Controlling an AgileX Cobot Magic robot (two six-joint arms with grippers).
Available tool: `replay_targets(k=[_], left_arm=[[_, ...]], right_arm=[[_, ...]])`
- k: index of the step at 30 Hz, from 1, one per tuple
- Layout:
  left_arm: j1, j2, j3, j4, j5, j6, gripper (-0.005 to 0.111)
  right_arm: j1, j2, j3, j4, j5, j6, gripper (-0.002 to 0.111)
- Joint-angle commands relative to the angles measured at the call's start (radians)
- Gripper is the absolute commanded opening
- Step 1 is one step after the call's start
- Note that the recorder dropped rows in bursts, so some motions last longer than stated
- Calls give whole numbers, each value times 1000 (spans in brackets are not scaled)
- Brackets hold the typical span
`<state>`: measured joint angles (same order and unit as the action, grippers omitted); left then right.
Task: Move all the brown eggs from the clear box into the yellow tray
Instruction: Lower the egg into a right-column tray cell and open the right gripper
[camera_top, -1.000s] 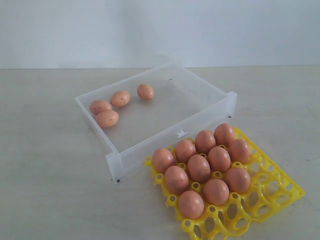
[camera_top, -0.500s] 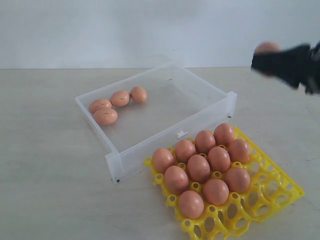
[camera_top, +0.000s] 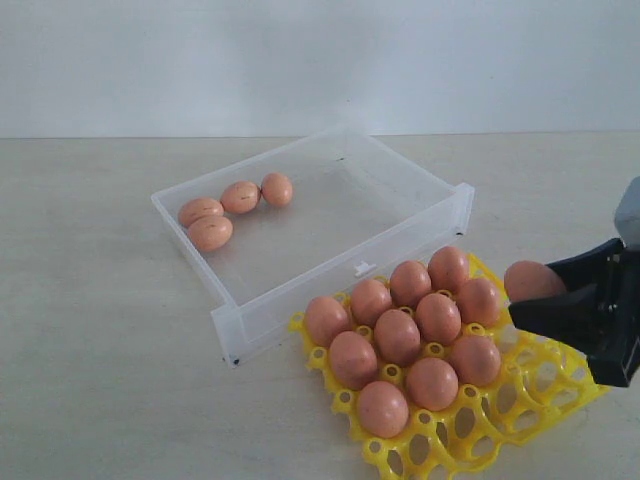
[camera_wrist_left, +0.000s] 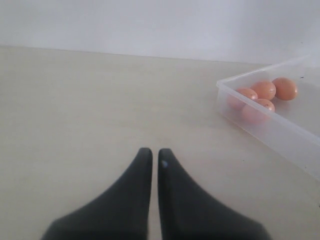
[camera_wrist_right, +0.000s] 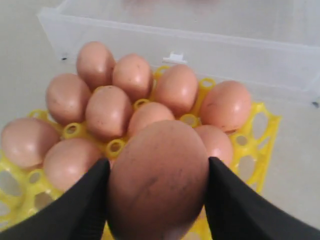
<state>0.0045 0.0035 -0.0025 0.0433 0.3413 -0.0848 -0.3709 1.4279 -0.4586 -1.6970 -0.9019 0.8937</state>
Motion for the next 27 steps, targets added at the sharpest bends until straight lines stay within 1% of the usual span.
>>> replay_targets(k=[1, 7, 10, 14, 27], left_arm=[[3, -3, 3, -3, -4, -1, 4], [3, -3, 3, -3, -4, -1, 4], [3, -3, 3, -3, -4, -1, 4], [3, -3, 3, -3, -4, -1, 4], [3, -3, 3, -3, -4, -1, 4]], right_arm=[[-8, 30, 2, 171, 54, -129, 0], [-8, 236, 2, 189, -111, -165, 0], [-8, 306, 2, 183, -141, -171, 0], [-8, 330, 2, 181, -131, -205, 0], [-8, 330, 2, 192, -13, -189, 0]])
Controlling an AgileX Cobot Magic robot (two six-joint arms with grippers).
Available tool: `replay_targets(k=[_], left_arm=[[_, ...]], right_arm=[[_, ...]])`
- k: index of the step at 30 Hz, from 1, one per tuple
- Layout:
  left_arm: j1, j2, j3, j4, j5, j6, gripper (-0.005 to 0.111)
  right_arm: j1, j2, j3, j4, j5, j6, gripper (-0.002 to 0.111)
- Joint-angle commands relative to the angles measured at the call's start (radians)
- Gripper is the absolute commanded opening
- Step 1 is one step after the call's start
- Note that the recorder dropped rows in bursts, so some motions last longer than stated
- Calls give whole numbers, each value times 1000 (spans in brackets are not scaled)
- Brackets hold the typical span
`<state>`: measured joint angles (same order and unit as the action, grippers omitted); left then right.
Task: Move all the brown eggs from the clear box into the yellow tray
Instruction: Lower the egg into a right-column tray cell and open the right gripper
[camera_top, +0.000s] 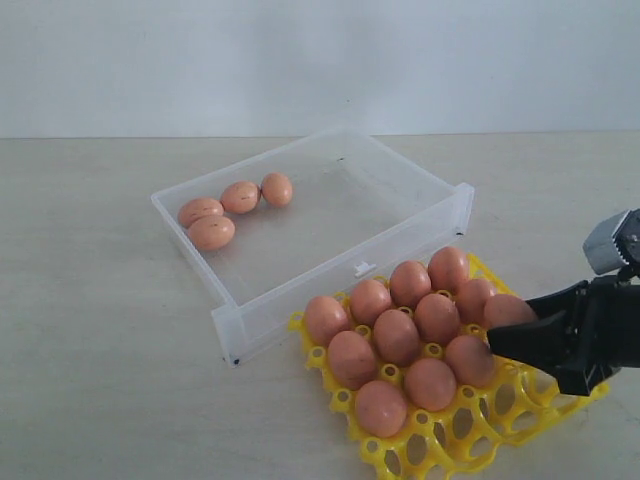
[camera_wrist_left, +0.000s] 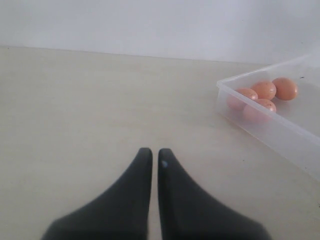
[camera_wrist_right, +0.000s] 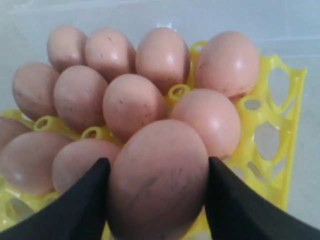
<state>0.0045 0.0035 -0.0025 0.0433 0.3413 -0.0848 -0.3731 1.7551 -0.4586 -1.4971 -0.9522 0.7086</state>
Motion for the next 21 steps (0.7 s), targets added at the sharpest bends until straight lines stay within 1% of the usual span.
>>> replay_targets(k=[1, 6, 8, 10, 14, 16, 17, 19, 21], left_arm=[[3, -3, 3, -3, -4, -1, 4], [3, -3, 3, -3, -4, -1, 4], [3, -3, 3, -3, -4, -1, 4], [3, -3, 3, -3, -4, -1, 4], [3, -3, 3, -3, -4, -1, 4], [3, -3, 3, -3, -4, -1, 4], [3, -3, 3, -3, -4, -1, 4], [3, -3, 3, -3, -4, -1, 4], [3, -3, 3, -3, -4, -1, 4]], right_arm=[[-6, 3, 2, -8, 39, -3, 0], [-6, 3, 2, -8, 45, 5, 0], [-6, 3, 2, -4, 36, 49, 4], [-6, 3, 2, -2, 14, 83, 12], [-6, 3, 2, 5, 0, 94, 45], [-6, 3, 2, 5, 0, 94, 58], [-6, 3, 2, 7, -1, 94, 62], [-6, 3, 2, 22, -9, 94, 67], [-6, 3, 2, 36, -21, 94, 67]])
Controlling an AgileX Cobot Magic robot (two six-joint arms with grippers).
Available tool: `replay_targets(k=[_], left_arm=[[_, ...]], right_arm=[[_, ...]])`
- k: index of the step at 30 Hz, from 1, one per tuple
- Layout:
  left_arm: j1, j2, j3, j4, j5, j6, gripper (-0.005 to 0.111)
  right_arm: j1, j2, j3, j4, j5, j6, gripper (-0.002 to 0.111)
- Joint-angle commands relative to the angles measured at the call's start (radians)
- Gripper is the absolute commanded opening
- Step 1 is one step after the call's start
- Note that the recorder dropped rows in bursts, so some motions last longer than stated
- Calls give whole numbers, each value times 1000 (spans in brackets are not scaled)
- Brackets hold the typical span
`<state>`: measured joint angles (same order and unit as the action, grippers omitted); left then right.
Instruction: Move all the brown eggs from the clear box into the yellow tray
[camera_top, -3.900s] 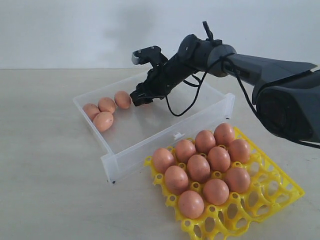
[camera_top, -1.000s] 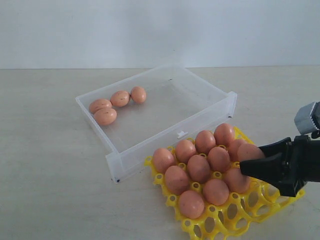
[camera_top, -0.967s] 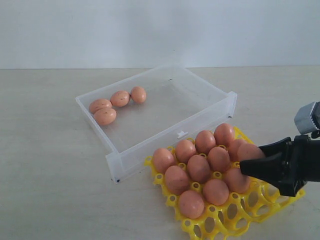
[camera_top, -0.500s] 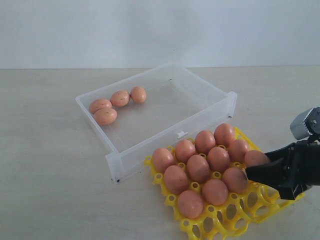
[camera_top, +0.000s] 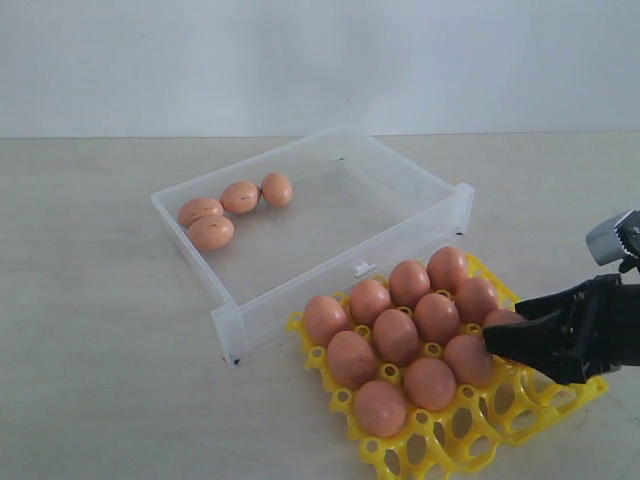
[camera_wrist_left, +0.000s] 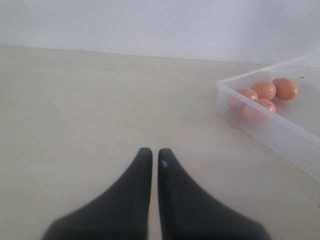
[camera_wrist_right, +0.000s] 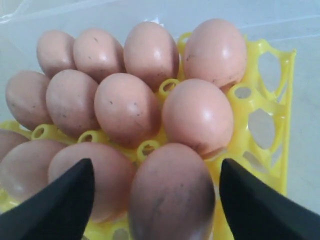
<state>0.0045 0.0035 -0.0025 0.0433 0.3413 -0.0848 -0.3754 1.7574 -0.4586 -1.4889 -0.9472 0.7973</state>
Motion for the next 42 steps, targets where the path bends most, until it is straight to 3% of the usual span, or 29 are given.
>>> replay_targets(k=[1, 5, 11, 12, 14, 15, 17, 20, 23, 24, 25, 29, 33, 37, 39, 41, 42], left_arm=[[3, -3, 3, -3, -4, -1, 4], [3, -3, 3, -3, -4, -1, 4], [3, -3, 3, -3, -4, -1, 4], [3, -3, 3, -3, -4, -1, 4], [3, -3, 3, -3, -4, -1, 4], [3, -3, 3, -3, -4, -1, 4], [3, -3, 3, -3, -4, -1, 4], [3, -3, 3, -3, -4, -1, 4], [3, -3, 3, -3, -4, -1, 4], [3, -3, 3, -3, -4, -1, 4], [3, -3, 3, -3, -4, -1, 4], [3, -3, 3, -3, -4, -1, 4], [3, -3, 3, -3, -4, -1, 4], [3, -3, 3, -3, -4, -1, 4], [3, -3, 3, -3, -4, -1, 4], [3, -3, 3, -3, -4, -1, 4], [3, -3, 3, -3, -4, -1, 4]], right_arm=[[-3, 1, 2, 31, -31, 6, 67], [-3, 1, 2, 75, -42, 6, 67], [-3, -3, 2, 330, -274, 8, 66], [-3, -15, -2, 344, -274, 36, 55], [-3, -56, -2, 298, -274, 58, 10], [-3, -82, -2, 259, -274, 75, 1], [-3, -161, -2, 119, -212, 115, 0], [23, -364, -7, 31, 109, 228, 0], [98, -579, -33, -255, 462, 594, 0], [122, -625, -30, -255, 537, 733, 0], [130, -660, -23, -255, 563, 799, 0], [136, -675, -7, -255, 397, 829, 0], [138, -567, -1, -255, 469, 902, 0], [158, -516, -17, -255, 438, 873, 0], [190, -538, -67, -255, 444, 752, 0], [241, -571, -111, -255, 606, 670, 0], [279, -588, -131, -255, 777, 670, 0]])
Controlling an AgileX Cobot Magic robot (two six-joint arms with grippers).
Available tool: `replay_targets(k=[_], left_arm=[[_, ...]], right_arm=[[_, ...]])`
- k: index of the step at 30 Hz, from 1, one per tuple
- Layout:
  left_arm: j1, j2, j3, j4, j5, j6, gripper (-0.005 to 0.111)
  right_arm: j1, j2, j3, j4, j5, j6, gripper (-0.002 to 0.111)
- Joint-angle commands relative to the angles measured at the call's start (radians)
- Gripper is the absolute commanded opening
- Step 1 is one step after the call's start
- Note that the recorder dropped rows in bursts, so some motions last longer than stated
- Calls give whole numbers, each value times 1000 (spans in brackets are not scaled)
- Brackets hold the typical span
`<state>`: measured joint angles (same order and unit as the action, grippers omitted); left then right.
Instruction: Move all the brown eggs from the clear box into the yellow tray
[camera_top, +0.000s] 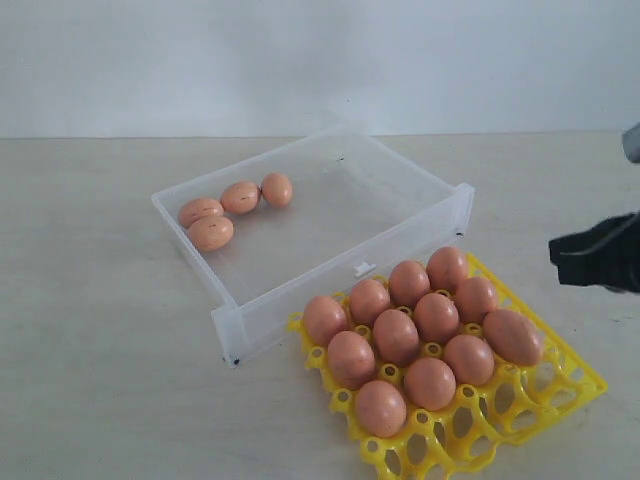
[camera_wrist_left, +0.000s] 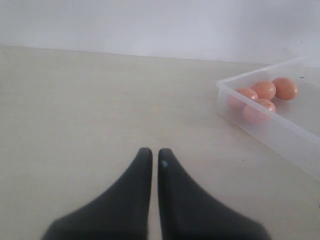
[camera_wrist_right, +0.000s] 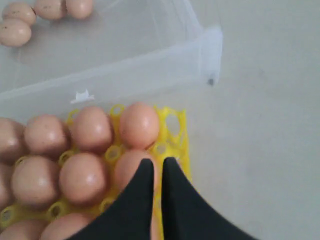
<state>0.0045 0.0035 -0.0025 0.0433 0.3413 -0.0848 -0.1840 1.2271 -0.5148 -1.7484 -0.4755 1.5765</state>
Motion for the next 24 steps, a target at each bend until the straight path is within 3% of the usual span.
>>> replay_targets(k=[1, 3, 5, 8, 9, 11, 12, 13, 15, 24], left_arm=[[3, -3, 3, -3, -4, -1, 4], [3, -3, 3, -3, -4, -1, 4], [3, -3, 3, -3, -4, -1, 4], [3, -3, 3, -3, -4, -1, 4], [3, -3, 3, -3, -4, -1, 4], [3, -3, 3, -3, -4, -1, 4], [3, -3, 3, -3, -4, -1, 4], [3, -3, 3, -3, -4, -1, 4], [3, -3, 3, -3, -4, -1, 4], [3, -3, 3, -3, -4, -1, 4]], right_arm=[[126, -66, -92, 4, 505, -130, 0], [193, -62, -119, 16, 910, -294, 0], [218, -32, -184, 235, 1176, -583, 0], [152, 28, -344, 825, 1284, -1017, 0], [115, 56, -423, 1186, 1321, -1331, 0], [63, 98, -521, 1692, 1445, -1715, 0], [47, 133, -578, 1923, 1551, -1866, 0], [42, 157, -608, 2024, 1612, -1921, 0], [58, 218, -645, 2117, 1697, -1988, 0], [193, 370, -611, 2018, 1697, -1929, 0]])
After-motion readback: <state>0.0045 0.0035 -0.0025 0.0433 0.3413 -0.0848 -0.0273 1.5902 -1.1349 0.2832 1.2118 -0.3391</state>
